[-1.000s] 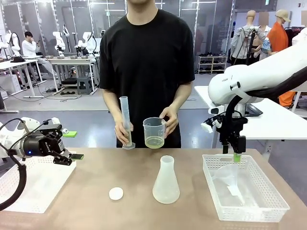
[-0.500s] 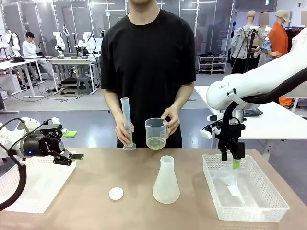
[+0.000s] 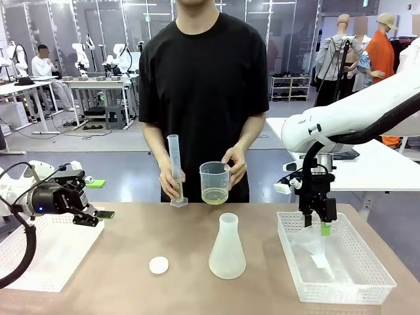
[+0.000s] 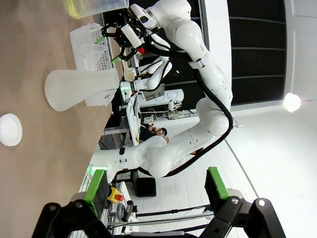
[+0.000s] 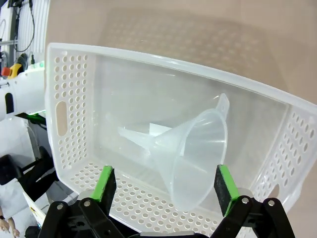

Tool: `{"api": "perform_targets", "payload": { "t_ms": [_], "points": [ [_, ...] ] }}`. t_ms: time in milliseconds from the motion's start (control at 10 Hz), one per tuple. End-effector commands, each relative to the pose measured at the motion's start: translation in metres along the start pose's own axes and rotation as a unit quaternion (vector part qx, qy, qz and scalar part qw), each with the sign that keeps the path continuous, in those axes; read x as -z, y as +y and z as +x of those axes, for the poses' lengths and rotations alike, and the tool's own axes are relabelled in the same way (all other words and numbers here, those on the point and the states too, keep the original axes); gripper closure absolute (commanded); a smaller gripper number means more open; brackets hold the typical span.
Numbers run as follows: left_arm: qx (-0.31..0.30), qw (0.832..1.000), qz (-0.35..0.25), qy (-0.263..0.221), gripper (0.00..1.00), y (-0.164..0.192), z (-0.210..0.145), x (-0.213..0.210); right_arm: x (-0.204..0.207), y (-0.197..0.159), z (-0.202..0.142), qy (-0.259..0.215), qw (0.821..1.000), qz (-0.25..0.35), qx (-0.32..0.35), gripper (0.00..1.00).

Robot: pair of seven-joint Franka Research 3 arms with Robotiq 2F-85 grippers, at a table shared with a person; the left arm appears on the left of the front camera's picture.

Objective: Prepare the solutions needed for the experiment.
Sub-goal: Pick up the Plastic Funnel and insert it into the Big flask.

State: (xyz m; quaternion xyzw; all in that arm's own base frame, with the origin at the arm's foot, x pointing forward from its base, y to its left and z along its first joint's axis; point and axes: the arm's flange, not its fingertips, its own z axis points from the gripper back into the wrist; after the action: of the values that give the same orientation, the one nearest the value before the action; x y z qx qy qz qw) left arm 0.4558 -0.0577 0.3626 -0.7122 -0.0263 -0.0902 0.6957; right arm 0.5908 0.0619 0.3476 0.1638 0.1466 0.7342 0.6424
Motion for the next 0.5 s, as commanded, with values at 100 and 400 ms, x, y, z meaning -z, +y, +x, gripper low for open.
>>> {"api": "perform_targets", "payload": {
  "t_ms": [100,400],
  "points": [
    [0.002,1.000,-0.007,-0.004,0.00,-0.0023,0.0015,0.0013,-0.0016,-0.0087,-0.0031,-0.002,1.000,0.022,-0.016,0.04],
    [0.002,1.000,-0.007,-0.004,0.00,-0.0023,0.0015,0.0013,0.0009,-0.0133,-0.0043,0.003,1.000,0.027,-0.006,0.32]
  ]
}}
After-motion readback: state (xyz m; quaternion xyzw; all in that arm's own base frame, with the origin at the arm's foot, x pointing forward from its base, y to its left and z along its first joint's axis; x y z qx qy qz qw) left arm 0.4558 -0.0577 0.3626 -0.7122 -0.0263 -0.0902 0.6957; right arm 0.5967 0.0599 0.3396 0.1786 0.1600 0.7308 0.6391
